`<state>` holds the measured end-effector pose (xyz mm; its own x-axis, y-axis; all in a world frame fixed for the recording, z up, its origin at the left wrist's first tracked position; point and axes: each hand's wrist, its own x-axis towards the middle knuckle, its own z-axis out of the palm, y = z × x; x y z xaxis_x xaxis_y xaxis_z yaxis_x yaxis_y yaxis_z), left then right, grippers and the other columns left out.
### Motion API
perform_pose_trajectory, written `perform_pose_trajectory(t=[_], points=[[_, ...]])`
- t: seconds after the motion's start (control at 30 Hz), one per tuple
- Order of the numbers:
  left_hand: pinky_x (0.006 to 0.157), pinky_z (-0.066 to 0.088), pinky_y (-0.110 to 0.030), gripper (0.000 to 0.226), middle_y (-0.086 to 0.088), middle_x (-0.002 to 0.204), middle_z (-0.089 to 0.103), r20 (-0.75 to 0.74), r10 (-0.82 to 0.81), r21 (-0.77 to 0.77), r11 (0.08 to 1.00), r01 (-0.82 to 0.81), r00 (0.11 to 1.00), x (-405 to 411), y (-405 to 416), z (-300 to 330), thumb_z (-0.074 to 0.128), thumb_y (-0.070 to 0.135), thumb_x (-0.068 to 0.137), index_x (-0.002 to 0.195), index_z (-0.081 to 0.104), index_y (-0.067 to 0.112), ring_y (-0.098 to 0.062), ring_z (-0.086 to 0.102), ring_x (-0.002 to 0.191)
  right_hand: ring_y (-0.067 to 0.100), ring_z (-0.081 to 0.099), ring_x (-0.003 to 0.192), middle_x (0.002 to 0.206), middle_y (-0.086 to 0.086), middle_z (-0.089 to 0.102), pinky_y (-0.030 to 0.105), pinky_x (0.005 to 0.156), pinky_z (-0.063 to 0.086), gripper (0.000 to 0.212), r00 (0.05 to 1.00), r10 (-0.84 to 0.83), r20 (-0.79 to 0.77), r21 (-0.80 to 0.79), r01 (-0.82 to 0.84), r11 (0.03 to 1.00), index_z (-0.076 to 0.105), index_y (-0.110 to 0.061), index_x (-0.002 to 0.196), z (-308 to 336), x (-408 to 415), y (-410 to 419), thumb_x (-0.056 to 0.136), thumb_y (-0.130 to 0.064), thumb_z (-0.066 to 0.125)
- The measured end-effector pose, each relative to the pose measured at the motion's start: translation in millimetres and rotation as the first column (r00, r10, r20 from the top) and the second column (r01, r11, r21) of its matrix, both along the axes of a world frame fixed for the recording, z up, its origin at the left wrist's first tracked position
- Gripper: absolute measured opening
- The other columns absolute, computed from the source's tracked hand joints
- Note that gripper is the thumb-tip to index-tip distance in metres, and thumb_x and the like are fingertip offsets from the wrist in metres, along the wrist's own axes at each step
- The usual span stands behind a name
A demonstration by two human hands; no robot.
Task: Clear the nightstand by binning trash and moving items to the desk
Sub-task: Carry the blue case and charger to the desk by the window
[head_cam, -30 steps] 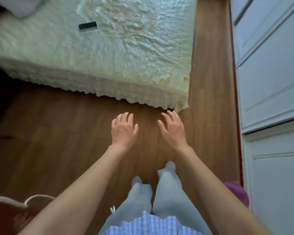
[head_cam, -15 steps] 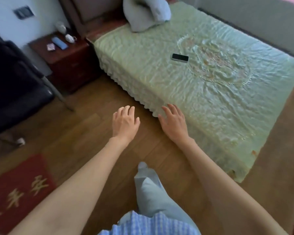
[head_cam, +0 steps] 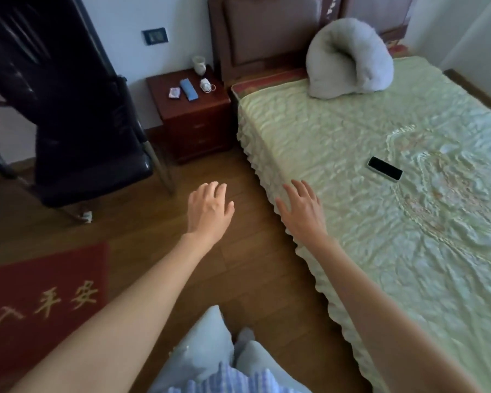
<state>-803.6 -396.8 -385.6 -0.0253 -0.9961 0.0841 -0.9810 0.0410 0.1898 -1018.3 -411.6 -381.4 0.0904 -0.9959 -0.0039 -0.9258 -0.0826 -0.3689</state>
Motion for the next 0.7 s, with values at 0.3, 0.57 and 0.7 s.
perform_pose_trajectory(t=[0.3,0.57,0.7], points=[[0.103,0.038,-0.041,0.047,-0.010,0.134,0.052,-0.015,0.046,-0.009,0.999,-0.047,0.999,43.9,-145.0,-15.3,0.047,0.037,0.094,0.132,0.047,0.010,-0.025,0.045,0.126,0.025,0.022,0.144,0.149,0.008,0.038,0.045,0.114,0.024,0.049,0.997,0.082,-0.008,0.005,-0.082,0.997,0.043,-0.016,0.139,-14.3,53.6,-147.7,0.098,-0.042,0.040],[0.103,0.037,-0.043,0.047,-0.010,0.135,0.051,-0.048,0.034,-0.024,0.999,-0.035,0.998,81.3,-283.6,-5.8,0.048,0.036,0.093,0.133,0.047,0.010,-0.026,0.044,0.127,0.025,0.024,0.142,0.148,0.007,0.040,0.043,0.112,0.025,0.046,0.997,0.083,-0.008,-0.030,-0.083,0.996,0.044,-0.018,0.138,3.1,104.7,-283.0,0.098,-0.040,0.041],[0.103,0.037,-0.043,0.047,-0.011,0.135,0.052,-0.053,0.056,-0.021,0.998,-0.057,0.997,93.5,-334.7,-9.5,0.049,0.036,0.093,0.132,0.048,0.010,-0.027,0.044,0.127,0.025,0.024,0.142,0.148,0.006,0.040,0.043,0.113,0.024,0.048,0.993,0.119,-0.017,-0.018,-0.119,0.993,0.044,-0.016,0.139,1.9,122.1,-341.9,0.098,-0.041,0.040]])
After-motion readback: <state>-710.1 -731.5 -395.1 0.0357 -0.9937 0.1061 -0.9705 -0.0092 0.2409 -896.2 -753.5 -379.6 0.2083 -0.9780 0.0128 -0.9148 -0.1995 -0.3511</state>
